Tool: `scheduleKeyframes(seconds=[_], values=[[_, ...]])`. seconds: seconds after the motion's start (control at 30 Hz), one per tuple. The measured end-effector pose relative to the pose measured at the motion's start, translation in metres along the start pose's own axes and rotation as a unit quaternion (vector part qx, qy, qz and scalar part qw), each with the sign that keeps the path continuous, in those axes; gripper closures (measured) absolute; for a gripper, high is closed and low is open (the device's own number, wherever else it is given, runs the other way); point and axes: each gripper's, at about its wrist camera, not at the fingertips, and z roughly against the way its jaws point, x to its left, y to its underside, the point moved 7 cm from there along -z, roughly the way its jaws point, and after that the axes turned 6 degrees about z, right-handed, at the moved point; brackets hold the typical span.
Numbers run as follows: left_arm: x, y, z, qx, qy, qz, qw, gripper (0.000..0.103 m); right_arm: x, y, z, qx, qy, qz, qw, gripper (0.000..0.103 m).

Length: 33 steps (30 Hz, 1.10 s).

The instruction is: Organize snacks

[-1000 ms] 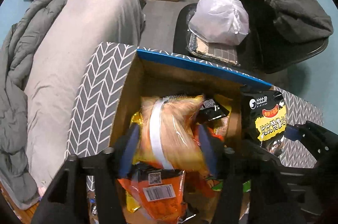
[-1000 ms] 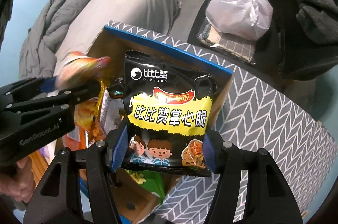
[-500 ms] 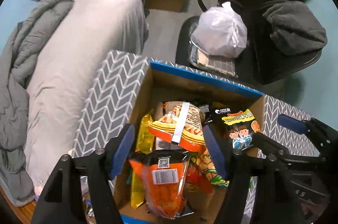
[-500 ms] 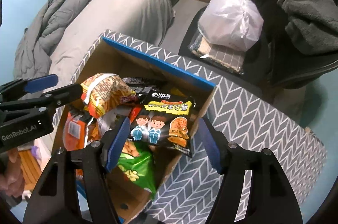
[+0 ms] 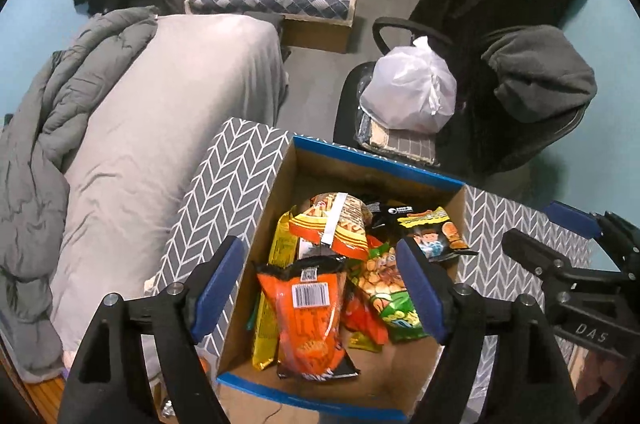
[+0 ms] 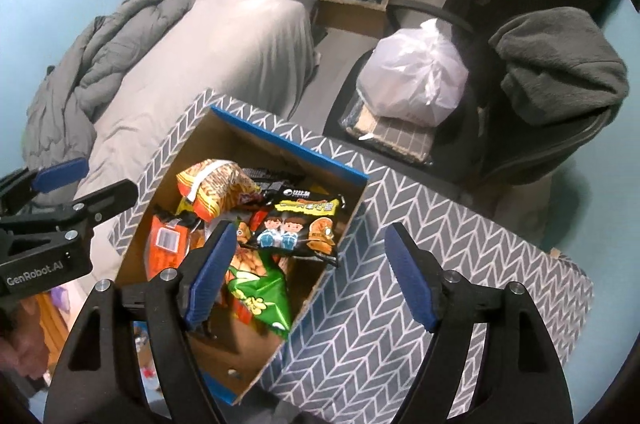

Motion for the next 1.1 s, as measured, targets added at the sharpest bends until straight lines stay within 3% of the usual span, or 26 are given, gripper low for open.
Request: scheduleKeyframes(seconds=[0.33,0.47,1.1], values=[[-0.008,0.009,0.031,-0.008,0.013,0.01,0.9998,0.022,-0.013,0.003,0.044,-0.034,0.014,-0.018,0.999,0.025],[-0.016,0.015,0.043,-0.016,0.02,0.007,0.9996,0.016,-0.018,0.005,0.059,-0.046,0.016,-0.025,0.999,0.024],[-0.048,0.033,0.073,-0.021,0.016,-0.021,0.9994,0.016,-0.028,0.025,0.089,-0.061,0.008,-0.057,0.997,0.024]])
